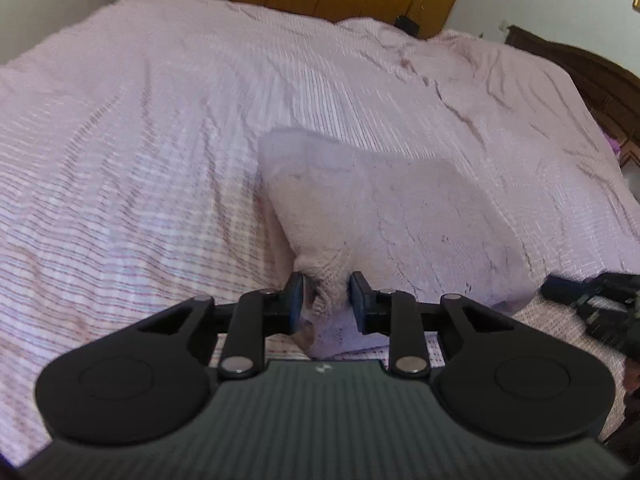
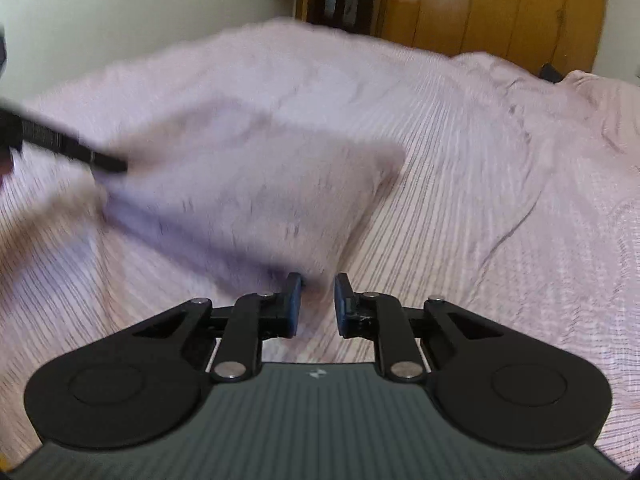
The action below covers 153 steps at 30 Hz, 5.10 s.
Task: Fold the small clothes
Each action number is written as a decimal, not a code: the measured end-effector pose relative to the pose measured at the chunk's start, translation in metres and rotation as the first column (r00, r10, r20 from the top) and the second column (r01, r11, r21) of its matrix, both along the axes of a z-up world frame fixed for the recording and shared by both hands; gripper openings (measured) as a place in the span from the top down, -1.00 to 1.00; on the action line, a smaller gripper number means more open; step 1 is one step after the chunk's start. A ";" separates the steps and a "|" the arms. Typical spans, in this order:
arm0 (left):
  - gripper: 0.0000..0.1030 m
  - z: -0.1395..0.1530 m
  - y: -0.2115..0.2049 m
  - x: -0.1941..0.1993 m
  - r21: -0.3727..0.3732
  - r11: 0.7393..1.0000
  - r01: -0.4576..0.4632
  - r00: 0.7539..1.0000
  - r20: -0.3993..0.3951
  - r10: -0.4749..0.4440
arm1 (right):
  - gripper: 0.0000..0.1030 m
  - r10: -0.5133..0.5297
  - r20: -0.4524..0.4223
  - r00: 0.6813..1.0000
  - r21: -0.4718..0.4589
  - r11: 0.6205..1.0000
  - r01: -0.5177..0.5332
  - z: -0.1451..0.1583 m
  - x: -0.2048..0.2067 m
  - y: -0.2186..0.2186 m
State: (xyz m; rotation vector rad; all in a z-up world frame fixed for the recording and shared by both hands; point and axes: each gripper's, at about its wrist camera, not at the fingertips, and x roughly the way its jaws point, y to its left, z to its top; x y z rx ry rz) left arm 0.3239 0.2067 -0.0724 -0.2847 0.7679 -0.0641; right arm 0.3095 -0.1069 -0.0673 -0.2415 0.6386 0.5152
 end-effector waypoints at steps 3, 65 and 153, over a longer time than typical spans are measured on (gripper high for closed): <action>0.44 0.009 0.005 -0.004 0.068 0.996 -0.052 0.998 0.025 0.050 | 0.75 -0.054 0.116 0.992 0.103 0.994 0.042 0.022 -0.002 -0.010; -0.47 -0.068 0.011 0.056 -0.388 0.910 -0.145 0.976 -0.209 0.067 | -0.44 -0.031 -0.412 0.911 0.515 0.817 0.260 -0.050 0.035 -0.050; 0.41 -0.030 0.024 0.046 -0.595 0.783 -0.183 0.982 -0.141 0.122 | 0.47 0.078 -0.570 0.818 0.738 0.488 0.467 -0.067 0.066 -0.034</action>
